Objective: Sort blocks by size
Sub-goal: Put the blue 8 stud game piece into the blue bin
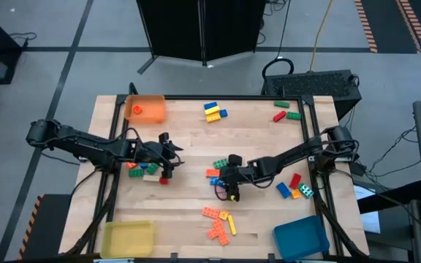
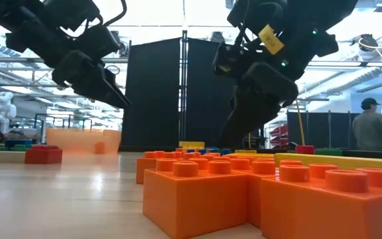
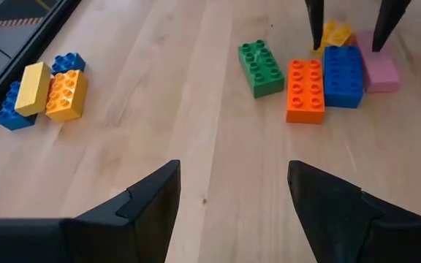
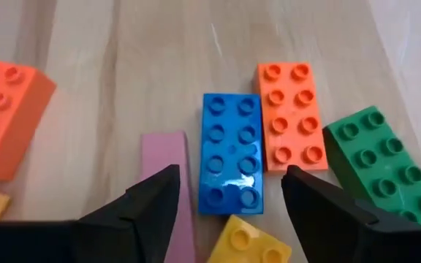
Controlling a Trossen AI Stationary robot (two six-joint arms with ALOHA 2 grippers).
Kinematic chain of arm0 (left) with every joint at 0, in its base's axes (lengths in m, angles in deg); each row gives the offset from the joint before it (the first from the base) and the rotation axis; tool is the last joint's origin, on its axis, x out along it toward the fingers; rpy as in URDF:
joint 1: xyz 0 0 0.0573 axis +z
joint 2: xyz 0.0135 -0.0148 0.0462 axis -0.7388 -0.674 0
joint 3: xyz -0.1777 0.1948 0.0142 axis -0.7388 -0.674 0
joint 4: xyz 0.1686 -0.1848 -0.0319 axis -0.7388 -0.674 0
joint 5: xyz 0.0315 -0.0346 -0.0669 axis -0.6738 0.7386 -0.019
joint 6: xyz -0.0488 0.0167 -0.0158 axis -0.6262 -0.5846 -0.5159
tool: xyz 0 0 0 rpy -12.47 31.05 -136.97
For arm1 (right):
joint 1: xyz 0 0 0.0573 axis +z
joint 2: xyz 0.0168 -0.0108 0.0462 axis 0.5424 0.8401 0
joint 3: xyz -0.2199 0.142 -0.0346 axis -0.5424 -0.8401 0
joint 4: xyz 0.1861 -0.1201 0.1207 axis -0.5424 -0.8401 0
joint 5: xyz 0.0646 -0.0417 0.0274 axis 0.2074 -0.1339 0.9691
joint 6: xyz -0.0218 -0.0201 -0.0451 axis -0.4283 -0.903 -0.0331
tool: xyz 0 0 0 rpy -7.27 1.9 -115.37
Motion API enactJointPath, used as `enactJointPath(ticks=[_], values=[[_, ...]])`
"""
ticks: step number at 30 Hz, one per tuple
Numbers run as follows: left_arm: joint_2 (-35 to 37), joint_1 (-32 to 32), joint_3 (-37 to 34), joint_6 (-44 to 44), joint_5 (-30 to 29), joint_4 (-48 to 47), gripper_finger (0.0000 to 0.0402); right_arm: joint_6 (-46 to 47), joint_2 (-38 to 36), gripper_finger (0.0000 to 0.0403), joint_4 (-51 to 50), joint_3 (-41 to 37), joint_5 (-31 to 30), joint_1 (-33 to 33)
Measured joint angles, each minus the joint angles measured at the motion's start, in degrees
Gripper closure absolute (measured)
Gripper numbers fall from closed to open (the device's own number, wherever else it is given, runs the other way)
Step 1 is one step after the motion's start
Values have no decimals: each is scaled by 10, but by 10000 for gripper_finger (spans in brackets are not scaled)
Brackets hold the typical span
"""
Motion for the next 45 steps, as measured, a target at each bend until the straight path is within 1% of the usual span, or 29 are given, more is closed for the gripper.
enactJointPath(ticks=[3, 8, 13, 16, 19, 24, 26, 31, 37, 42, 45], values=[[0, 0, 0, -1, 0, 0, 148, 6, 16, 182, 0, 0, -9, 2], [0, 0, 0, -8, 3, 4, 148, -3, 34, 193, 3, -1, -9, -1], [0, 0, 0, -14, 4, 6, 148, -6, 36, 193, 1, 1, -3, -4], [0, 0, 0, -13, 4, 13, 148, -7, 34, 201, 0, 0, -2, -4], [0, 0, 0, -12, 3, 16, 148, -9, 33, 221, -1, 0, 1, -4], [0, 0, 0, -12, 3, 23, 148, -9, 32, 269, -1, 0, 2, -4], [0, 0, 0, -12, 3, 25, 148, -9, 32, 278, -1, 0, 2, -4], [0, 0, 0, -12, 3, 26, 148, -9, 20, 270, -5, -1, 0, -3], [0, 0, 0, -13, 3, 32, 148, -11, -18, 267, -10, -1, -3, -3], [0, 0, 0, -11, 4, 55, 148, -10, -58, 267, -54, -1, -5, -3], [0, 0, 0, 0, 16, 75, 148, 1, -84, 267, -87, -1, -6, -2]])
